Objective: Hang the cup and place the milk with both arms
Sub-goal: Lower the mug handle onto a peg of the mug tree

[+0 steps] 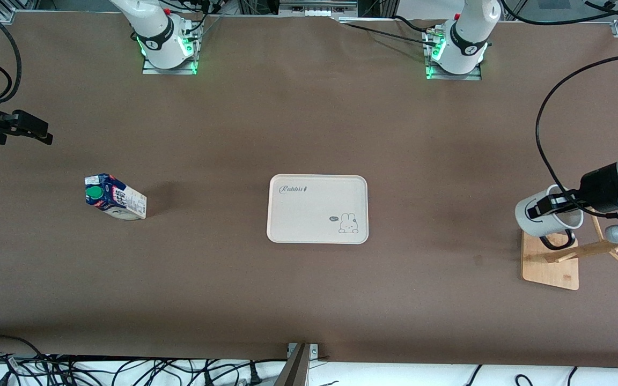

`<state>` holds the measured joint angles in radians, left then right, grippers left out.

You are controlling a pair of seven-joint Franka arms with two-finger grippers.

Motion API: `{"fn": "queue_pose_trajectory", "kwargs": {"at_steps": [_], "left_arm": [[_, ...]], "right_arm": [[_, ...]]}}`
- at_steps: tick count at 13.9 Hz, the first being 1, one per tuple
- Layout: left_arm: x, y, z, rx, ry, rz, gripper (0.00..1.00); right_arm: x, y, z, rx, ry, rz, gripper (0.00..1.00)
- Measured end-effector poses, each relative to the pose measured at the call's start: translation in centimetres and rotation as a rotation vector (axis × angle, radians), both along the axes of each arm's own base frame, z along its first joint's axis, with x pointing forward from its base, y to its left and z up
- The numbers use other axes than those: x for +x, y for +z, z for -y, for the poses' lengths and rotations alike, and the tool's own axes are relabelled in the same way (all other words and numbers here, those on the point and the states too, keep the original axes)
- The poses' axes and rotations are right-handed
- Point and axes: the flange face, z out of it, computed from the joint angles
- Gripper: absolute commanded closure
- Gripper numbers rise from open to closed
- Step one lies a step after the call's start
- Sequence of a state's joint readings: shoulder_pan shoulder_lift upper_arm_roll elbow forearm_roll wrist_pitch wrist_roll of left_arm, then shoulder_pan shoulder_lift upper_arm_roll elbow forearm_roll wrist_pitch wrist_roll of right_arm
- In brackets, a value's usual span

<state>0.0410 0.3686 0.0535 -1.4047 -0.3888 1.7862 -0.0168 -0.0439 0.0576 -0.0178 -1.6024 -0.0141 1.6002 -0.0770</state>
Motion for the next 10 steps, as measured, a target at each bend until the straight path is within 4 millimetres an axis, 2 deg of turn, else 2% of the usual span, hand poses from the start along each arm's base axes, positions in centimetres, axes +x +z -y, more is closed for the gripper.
{"fn": "queue_pose_trajectory", "kwargs": {"at_steps": [4,10], "left_arm": [[1.0,0.3,-3.7,-0.030,0.051,0.020,1.00],[1.1,0.6,-4.2,-0.036,0.058,0.022,1.00]], "right_arm": [[0.0,-0.1,0.0,0.000,0.000,-0.005,0.00],[0.0,-0.2,0.0,0.000,0.000,-0.006,0.00]]}}
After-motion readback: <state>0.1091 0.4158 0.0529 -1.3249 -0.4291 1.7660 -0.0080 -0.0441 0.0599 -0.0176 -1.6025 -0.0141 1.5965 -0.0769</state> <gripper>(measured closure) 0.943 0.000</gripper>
